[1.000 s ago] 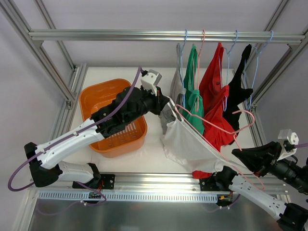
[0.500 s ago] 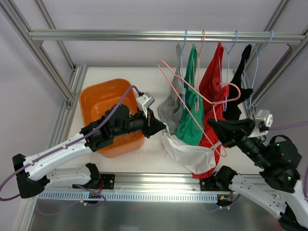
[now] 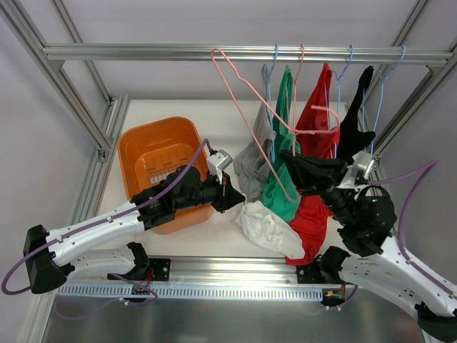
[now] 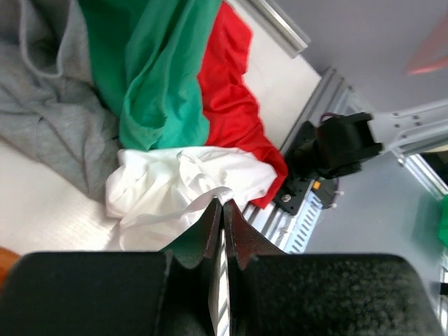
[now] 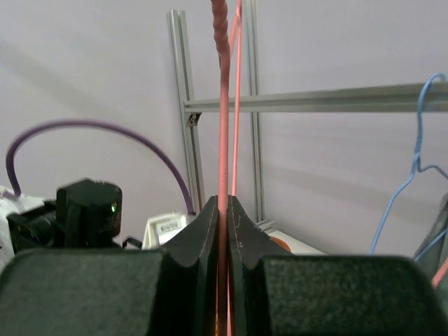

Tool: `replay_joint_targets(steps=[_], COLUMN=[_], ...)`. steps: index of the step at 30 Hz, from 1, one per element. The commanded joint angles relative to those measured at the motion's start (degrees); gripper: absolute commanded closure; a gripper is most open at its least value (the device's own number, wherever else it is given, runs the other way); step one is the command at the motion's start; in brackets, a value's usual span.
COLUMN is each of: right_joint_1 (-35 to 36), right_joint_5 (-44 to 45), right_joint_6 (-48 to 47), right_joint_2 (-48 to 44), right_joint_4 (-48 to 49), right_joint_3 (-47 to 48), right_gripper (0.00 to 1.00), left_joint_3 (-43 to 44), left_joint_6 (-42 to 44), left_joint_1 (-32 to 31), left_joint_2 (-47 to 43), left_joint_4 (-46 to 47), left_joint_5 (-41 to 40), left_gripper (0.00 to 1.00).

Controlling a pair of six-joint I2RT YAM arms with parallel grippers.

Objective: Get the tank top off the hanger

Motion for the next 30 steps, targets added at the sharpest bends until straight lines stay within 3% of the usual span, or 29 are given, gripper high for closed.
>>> replay_joint_targets(steps=[1, 2, 3, 6, 8, 12, 18, 25, 30], right_joint_1=[0.2, 0.2, 0.2, 0.2, 0.3, 1.2, 3.2, 4.3, 4.2], right_joint_5=[6.4, 8.5, 10.6, 15.6, 16.2, 19.1, 24.1, 34.6, 36.1], right_joint_6=[-0.3, 0.7, 1.9, 6.1, 8.6, 10.8, 9.7, 5.5, 4.4], right_joint_2=[-3.5, -3.2, -2.4, 2.2, 4.9, 8.5, 18.5, 32.5, 42.1], right_joint_4=[-18.4, -26.0, -42.0, -61.4, -65.5, -71.4, -76.0, -73.1, -72.1], right_joint_3=[12.9, 16.2, 20.0, 29.9, 32.6, 36.1, 44.7, 56.8, 66.9], right_gripper=[1.0, 1.0, 1.0, 1.0, 1.0, 1.0, 1.0, 1.0, 1.0], left_joint_3=[-0.4, -0.3, 0.0, 1.1, 3.4, 9.8, 14.5, 10.0, 7.4], left_joint_6=[-0.2, 0.1, 1.0, 4.8, 7.1, 12.3, 13.8, 12.8, 12.3], left_joint_1=[-0.6, -0.6, -0.6, -0.6, -0.6, -0.6, -0.6, -0.6, -0.6], left_joint_2=[0.6, 0.6, 0.5, -0.9, -3.0, -6.1, -9.4, -15.2, -18.7], left_joint_4=[0.7, -0.1, -2.1, -3.4, -6.0, -10.5, -14.7, -15.8, -16.7], left_joint_5=[-4.3, -5.0, -6.0, -6.8, -8.2, -11.6, -12.1, -13.2, -11.7], left_gripper=[1.0, 1.0, 1.0, 0.64, 0.35, 0.01, 0.01, 0.01, 0.01])
